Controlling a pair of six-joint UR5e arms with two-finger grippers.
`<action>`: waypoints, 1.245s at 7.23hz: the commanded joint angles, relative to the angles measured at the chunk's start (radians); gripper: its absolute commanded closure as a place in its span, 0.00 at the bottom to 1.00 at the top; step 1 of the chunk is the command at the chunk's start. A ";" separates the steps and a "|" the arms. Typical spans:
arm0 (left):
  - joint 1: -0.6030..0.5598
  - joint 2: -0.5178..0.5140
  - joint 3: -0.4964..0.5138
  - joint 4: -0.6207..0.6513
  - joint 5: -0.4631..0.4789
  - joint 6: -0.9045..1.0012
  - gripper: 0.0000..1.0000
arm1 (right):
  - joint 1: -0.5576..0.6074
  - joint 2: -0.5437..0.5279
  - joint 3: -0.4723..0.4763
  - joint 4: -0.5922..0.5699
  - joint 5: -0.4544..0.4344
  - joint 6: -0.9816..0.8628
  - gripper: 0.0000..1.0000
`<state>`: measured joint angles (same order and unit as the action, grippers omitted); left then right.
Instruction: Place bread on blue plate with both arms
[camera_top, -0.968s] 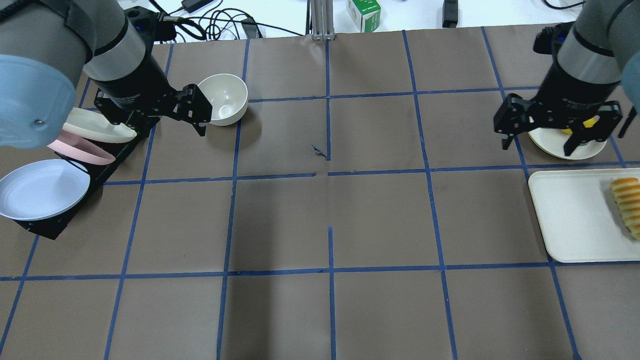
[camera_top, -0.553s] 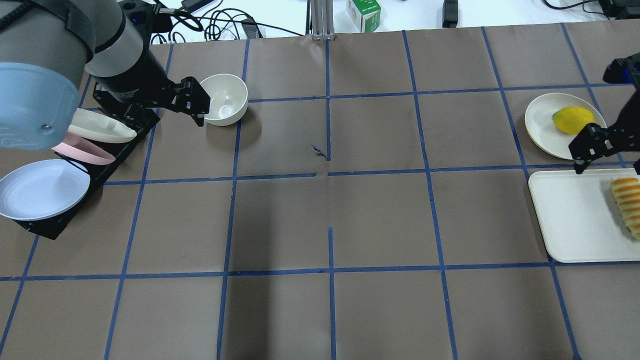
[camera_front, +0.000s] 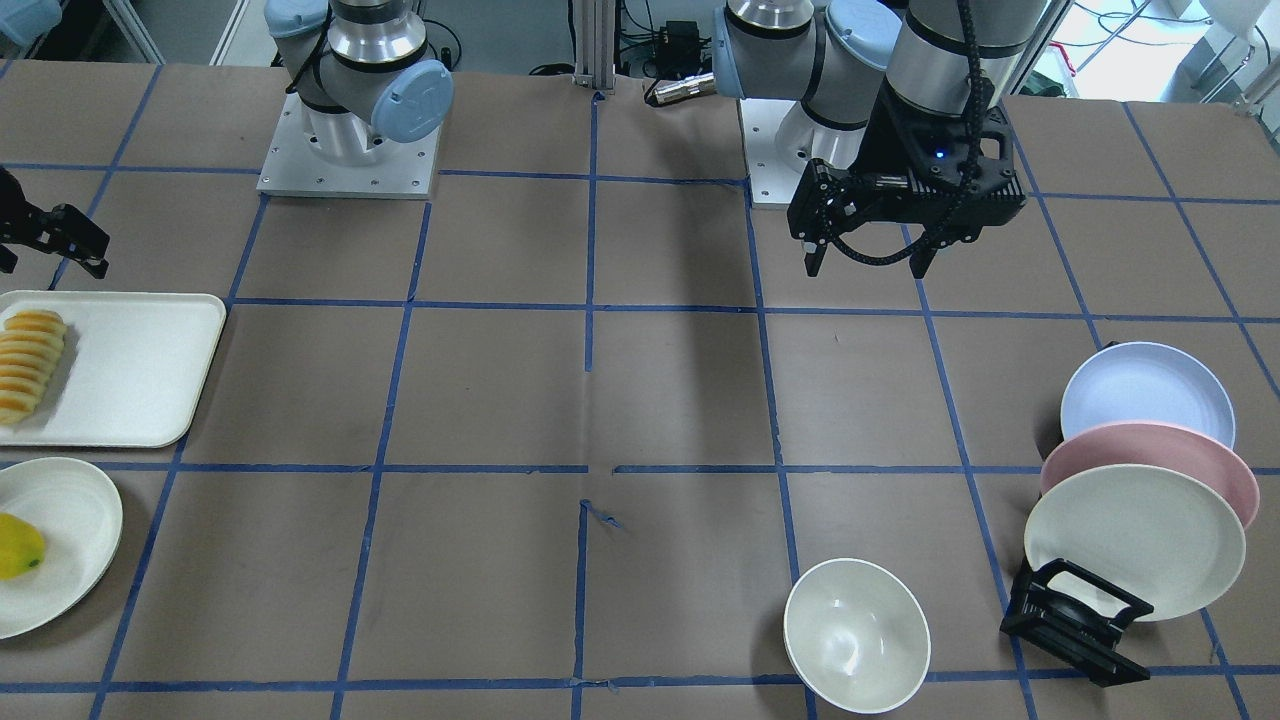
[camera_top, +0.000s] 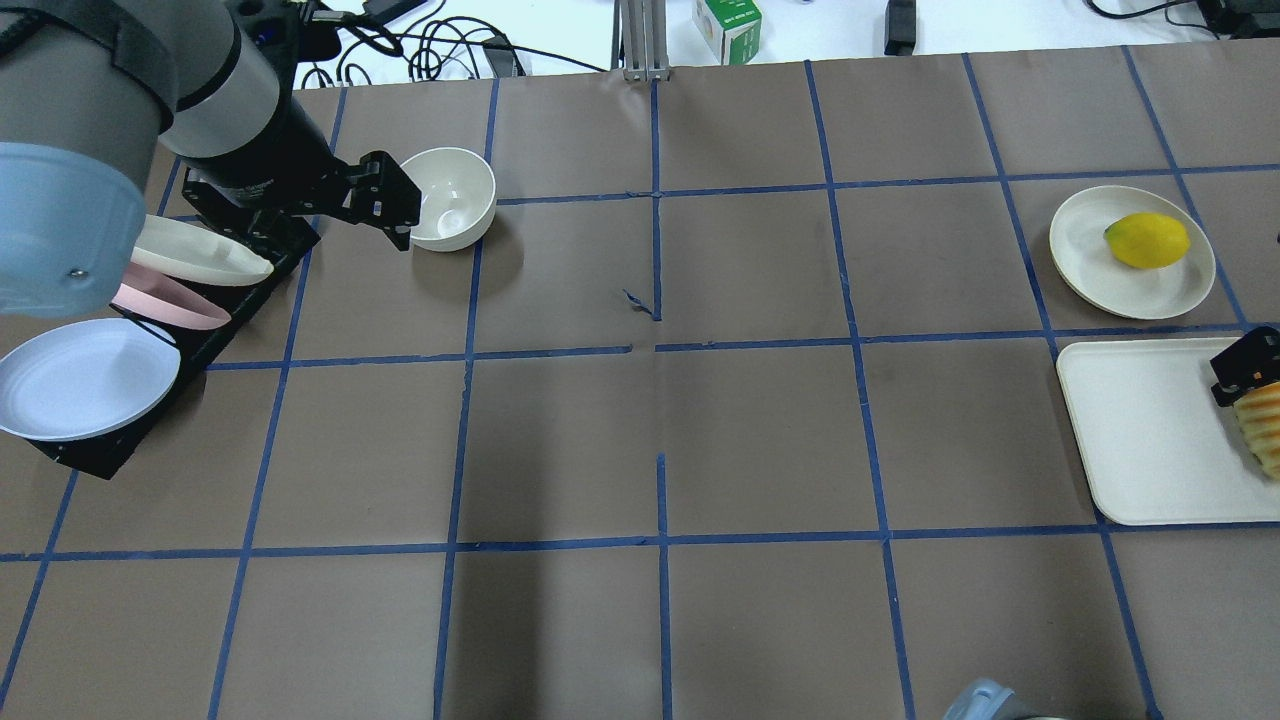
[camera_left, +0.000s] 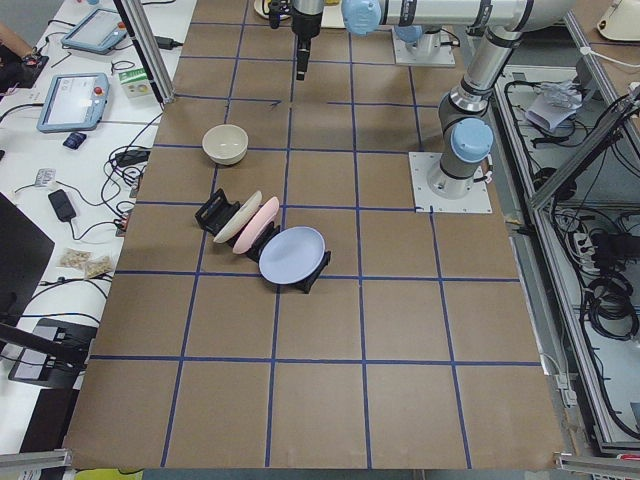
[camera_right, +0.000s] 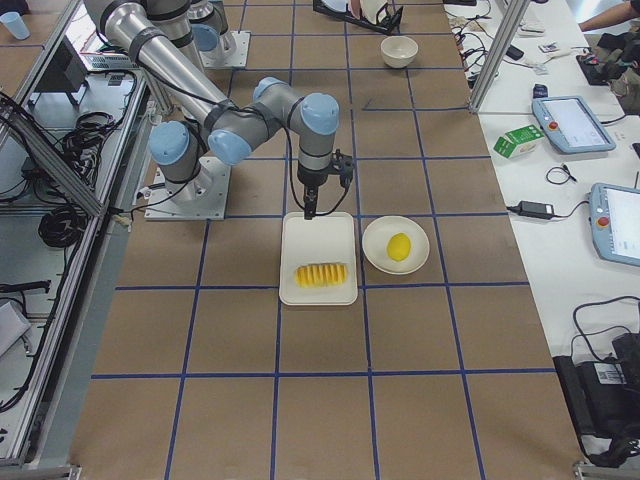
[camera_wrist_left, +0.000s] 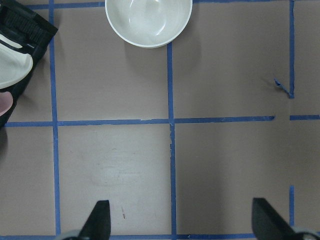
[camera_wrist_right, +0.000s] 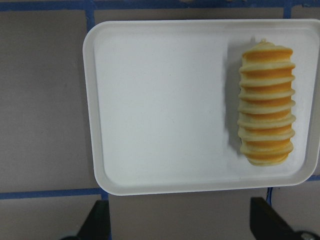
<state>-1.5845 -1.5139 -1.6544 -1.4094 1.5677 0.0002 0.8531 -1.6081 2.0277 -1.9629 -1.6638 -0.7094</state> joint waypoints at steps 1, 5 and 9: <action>0.000 0.012 0.018 0.001 -0.034 0.001 0.00 | -0.089 0.095 0.006 -0.100 0.007 -0.150 0.00; 0.277 -0.015 0.010 0.007 0.057 0.259 0.00 | -0.183 0.269 -0.004 -0.278 0.084 -0.334 0.00; 0.936 -0.133 -0.024 0.051 0.051 0.377 0.00 | -0.189 0.341 -0.007 -0.375 0.084 -0.354 0.00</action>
<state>-0.8284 -1.5984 -1.6725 -1.3914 1.6188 0.3313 0.6650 -1.2862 2.0199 -2.3148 -1.5798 -1.0626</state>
